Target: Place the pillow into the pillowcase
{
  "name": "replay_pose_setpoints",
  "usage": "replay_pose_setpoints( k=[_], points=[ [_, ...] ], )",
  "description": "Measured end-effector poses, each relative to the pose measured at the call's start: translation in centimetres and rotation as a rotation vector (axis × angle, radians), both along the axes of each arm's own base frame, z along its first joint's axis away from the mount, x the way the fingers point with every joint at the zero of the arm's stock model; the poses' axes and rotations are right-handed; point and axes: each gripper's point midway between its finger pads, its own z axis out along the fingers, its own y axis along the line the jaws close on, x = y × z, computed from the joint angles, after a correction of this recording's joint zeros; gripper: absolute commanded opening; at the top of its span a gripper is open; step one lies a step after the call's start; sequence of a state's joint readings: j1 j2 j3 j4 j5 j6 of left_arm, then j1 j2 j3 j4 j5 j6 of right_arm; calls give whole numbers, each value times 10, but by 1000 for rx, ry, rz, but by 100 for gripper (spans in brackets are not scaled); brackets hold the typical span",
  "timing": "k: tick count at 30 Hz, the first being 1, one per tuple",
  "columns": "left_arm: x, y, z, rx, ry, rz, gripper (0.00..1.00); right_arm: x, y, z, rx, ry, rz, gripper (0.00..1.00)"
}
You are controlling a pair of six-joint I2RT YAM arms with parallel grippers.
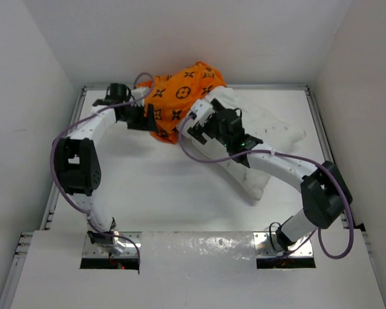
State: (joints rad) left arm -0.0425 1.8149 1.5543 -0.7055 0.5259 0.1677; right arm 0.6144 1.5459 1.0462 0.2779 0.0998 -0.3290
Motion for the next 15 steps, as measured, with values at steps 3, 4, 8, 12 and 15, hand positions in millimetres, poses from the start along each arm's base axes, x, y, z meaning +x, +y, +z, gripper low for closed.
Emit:
replay_pose_setpoints(
  k=[3,4,8,12,15],
  points=[
    [-26,-20,-63,-38,160,21,71,-20,15,-41,-89,45,55,99],
    [-31,-26,-78,-43,195,24,71,-25,16,-53,-113,60,64,99],
    [-25,-47,-105,-52,196,41,72,-30,8,-85,-175,111,59,99],
    [2,-65,-100,-81,98,74,71,-26,3,-97,-190,119,30,99],
    [13,-75,-106,-90,78,112,58,-22,-2,-107,-199,110,-5,99]
  ],
)
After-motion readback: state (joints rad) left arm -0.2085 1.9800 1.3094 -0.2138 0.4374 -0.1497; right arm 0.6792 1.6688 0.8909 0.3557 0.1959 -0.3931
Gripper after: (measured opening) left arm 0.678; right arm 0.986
